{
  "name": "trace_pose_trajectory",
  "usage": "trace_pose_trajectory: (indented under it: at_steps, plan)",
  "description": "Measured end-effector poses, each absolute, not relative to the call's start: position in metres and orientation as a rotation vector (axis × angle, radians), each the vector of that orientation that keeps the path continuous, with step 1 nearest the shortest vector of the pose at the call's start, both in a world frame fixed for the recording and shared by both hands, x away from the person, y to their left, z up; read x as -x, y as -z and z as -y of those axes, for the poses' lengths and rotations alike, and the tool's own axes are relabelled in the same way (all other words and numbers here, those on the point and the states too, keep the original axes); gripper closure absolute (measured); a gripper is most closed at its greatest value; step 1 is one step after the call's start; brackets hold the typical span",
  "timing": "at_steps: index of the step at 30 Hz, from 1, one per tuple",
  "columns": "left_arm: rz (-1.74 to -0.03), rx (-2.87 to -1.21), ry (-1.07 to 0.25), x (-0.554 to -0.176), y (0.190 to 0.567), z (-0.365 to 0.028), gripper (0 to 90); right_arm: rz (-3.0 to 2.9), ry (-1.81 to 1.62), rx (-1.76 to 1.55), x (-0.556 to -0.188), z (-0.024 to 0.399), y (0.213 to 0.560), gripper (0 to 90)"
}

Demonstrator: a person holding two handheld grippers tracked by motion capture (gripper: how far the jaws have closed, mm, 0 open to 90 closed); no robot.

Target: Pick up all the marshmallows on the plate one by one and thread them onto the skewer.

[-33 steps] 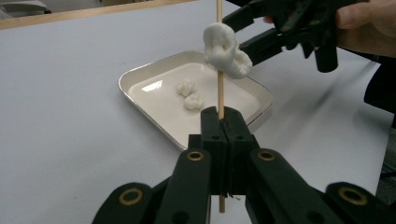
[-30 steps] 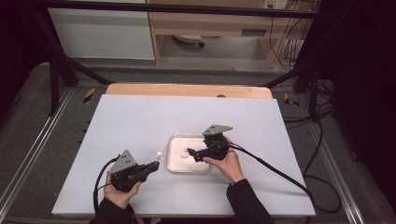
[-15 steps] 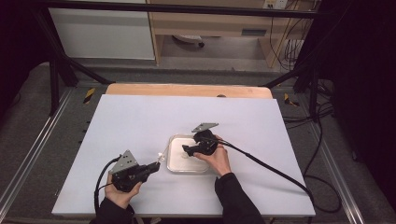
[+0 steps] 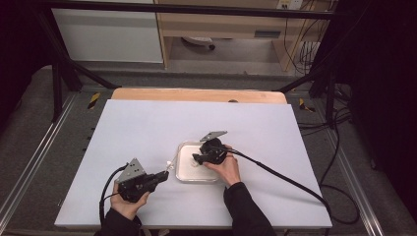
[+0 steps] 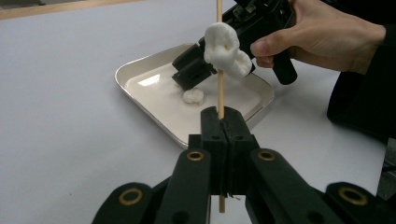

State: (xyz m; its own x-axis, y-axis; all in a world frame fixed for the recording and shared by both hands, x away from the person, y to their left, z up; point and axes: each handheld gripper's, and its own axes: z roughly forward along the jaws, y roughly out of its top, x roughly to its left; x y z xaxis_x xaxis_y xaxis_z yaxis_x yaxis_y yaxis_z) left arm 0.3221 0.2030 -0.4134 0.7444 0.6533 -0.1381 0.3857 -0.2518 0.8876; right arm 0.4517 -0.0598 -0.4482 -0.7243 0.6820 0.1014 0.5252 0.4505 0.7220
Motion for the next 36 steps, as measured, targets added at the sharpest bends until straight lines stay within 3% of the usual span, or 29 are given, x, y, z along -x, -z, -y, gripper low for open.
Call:
trace_pose_trajectory:
  at_steps: [14,36]
  plan:
    - [-0.802,-1.871,-0.315,-0.322,0.413,-0.203,88.6,-2.496,-1.11,-1.001,-0.448,0.062,0.443,71.9]
    - [-0.713,-1.873,-0.306,-0.313,0.411,-0.189,88.6,-2.295,-1.786,-0.903,-0.393,0.121,0.345,73.8]
